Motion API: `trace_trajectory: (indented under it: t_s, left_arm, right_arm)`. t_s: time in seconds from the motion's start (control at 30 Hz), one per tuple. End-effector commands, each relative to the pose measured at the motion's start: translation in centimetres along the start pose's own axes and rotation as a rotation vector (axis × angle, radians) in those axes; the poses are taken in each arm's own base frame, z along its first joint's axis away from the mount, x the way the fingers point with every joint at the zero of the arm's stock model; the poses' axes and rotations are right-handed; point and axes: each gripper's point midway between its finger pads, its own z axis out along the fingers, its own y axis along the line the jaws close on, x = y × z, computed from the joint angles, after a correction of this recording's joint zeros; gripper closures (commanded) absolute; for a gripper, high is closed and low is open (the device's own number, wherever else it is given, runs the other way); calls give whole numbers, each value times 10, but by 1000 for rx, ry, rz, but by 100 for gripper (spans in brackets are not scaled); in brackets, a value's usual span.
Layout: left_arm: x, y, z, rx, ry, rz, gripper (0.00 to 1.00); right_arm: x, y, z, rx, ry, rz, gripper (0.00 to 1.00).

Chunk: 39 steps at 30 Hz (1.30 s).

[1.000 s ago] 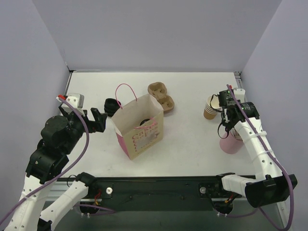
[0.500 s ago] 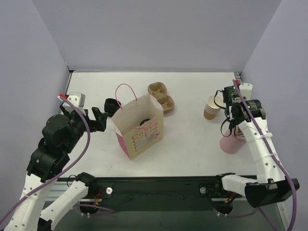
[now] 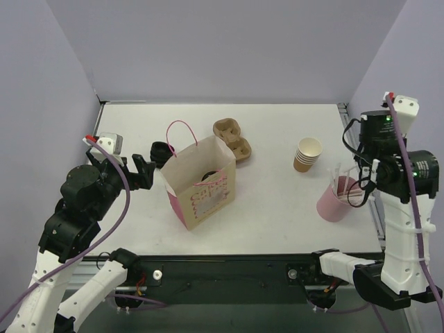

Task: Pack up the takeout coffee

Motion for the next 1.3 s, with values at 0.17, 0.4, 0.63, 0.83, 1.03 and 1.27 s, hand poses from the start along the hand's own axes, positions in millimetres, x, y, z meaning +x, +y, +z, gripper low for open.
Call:
trace_trajectory:
  t_s: [0.17,0.4,0.63,0.83,1.03,1.27]
  left_arm:
    - [-20,-5,-1,24,-69,0,3]
    - [-15,-4,-2,16,-51,-13,3]
    - [-17,-5,-2,17,-47,-18,3]
    - [-16,-3,-3,5,-34,-20,3]
    - [-19,0,-7,-10,-45,-24,3]
    - [-20,0,-6,-10,-44,-22,3]
  right_arm:
    - [-42,-21,-50,-106,-149,144,100]
    - [-97,26,-82,-434,-321,294,100]
    - [-103,139,-108,-800,-281,181,100]
    - [-92,225,-168,-1036,-263,35,100]
    - [-63,268,-203,-1179,-189,-37,100]
    - [-46,277,-223,-1224,-154,-46,100]
